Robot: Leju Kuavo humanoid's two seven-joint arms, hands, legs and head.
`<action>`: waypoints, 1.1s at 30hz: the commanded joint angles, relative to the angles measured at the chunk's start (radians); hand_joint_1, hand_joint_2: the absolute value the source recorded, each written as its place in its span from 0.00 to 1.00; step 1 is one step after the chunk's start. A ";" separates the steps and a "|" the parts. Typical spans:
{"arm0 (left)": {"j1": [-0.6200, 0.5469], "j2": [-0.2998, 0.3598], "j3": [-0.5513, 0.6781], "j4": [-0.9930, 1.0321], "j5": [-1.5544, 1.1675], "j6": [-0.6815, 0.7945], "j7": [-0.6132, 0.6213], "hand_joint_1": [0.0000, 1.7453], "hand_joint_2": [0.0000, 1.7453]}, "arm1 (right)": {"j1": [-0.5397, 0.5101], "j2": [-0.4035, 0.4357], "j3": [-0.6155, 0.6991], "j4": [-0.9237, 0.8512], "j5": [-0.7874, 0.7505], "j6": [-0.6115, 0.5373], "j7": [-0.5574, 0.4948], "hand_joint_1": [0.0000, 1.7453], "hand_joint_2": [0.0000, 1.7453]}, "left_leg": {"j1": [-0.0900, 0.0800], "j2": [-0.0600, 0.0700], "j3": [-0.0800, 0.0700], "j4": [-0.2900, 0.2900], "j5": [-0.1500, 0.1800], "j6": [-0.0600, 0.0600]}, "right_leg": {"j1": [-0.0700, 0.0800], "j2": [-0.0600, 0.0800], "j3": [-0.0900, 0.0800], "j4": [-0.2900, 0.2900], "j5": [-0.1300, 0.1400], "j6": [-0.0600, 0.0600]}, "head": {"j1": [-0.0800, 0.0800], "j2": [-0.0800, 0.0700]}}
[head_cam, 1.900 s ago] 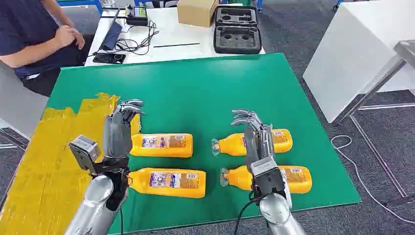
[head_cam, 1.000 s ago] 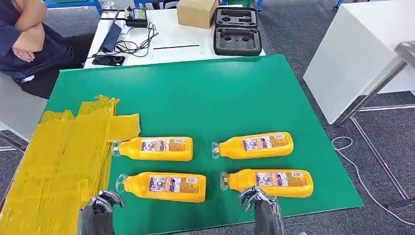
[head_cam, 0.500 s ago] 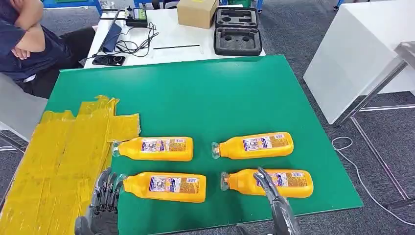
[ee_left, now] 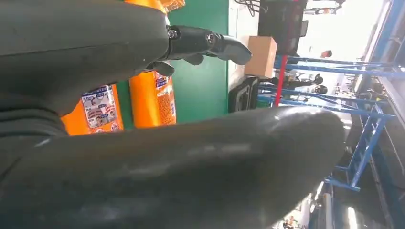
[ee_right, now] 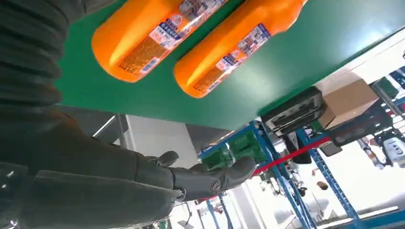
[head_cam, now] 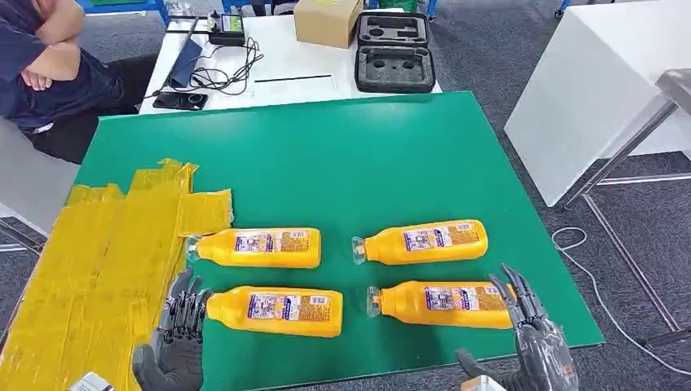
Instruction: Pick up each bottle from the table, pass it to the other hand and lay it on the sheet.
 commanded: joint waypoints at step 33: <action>-0.190 -0.050 0.045 0.208 0.009 -0.066 0.070 0.00 0.00 | -0.268 -0.075 0.076 0.468 0.090 0.254 0.102 0.00 1.00 | 0.001 -0.001 0.005 -0.002 0.001 0.000 | 0.001 0.000 0.007 -0.003 0.001 -0.001 | 0.000 0.000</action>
